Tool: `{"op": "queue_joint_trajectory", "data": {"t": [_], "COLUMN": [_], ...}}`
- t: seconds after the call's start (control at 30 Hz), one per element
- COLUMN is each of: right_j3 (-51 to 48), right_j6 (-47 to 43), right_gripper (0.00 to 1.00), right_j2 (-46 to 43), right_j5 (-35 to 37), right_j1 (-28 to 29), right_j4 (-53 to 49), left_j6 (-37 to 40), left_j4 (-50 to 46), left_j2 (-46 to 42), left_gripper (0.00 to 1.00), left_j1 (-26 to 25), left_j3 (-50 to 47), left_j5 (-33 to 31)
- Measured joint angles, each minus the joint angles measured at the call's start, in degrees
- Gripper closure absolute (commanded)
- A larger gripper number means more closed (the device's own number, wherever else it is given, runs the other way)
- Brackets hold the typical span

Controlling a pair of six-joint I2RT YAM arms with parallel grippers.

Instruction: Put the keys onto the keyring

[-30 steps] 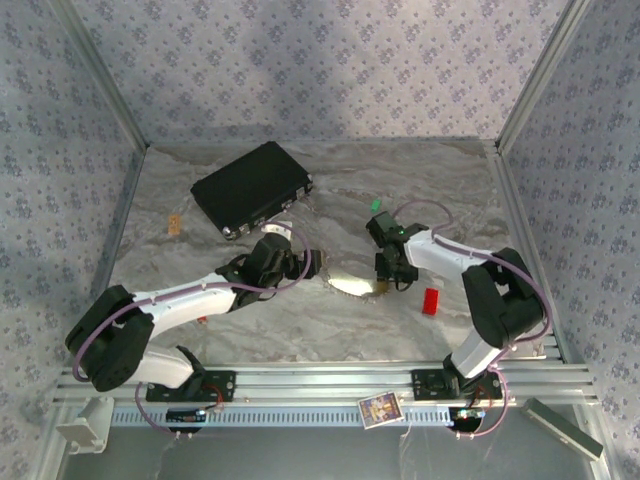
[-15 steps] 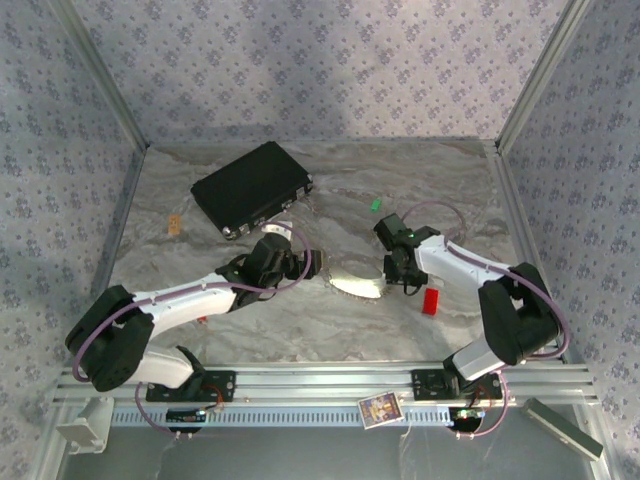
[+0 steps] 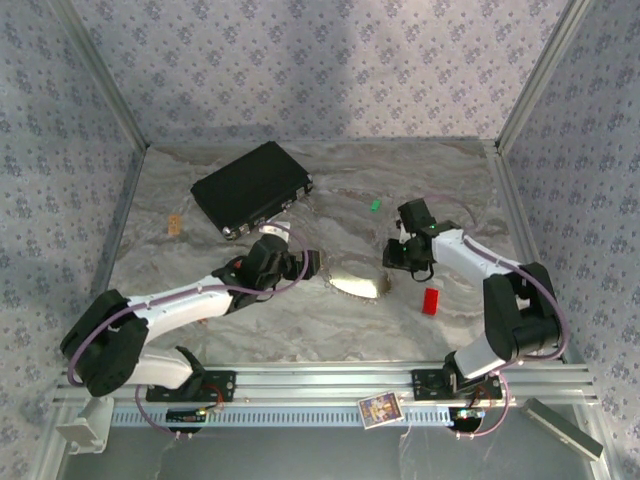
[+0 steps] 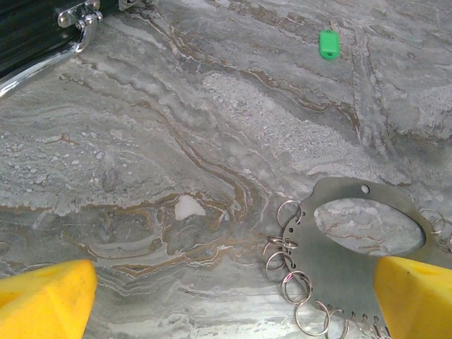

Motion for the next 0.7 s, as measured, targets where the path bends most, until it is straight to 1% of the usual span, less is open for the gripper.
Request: {"op": "queue_joint_trajectory", "data": {"t": [0.23, 0.4, 0.53, 0.6, 0.7], "right_j3": [0.0, 0.2, 1.0, 1.3, 1.4], "right_j6": [-5.5, -7.3, -8.3, -8.7, -9.2], "right_gripper": [0.67, 0.67, 0.68, 0.7, 0.75], "right_j2": [4.1, 7.4, 8.1, 8.6, 8.8], "right_j5": [-5.0, -6.6, -7.5, -7.7, -7.8], "right_j1": [-3.1, -3.1, -3.2, -3.1, -3.1], "right_j4": [0.6, 0.6, 0.6, 0.5, 0.4], "left_j6": [0.2, 0.2, 0.2, 0.2, 0.2], "left_j4": [0.0, 0.0, 0.0, 0.0, 0.0], "left_j2": [0.0, 0.0, 0.0, 0.0, 0.0], "left_gripper": [0.0, 0.0, 0.0, 0.0, 0.0], "left_j1": [0.0, 0.0, 0.0, 0.0, 0.0], "left_j3": [0.0, 0.0, 0.0, 0.0, 0.0], "left_j5": [0.0, 0.0, 0.0, 0.0, 0.0]}}
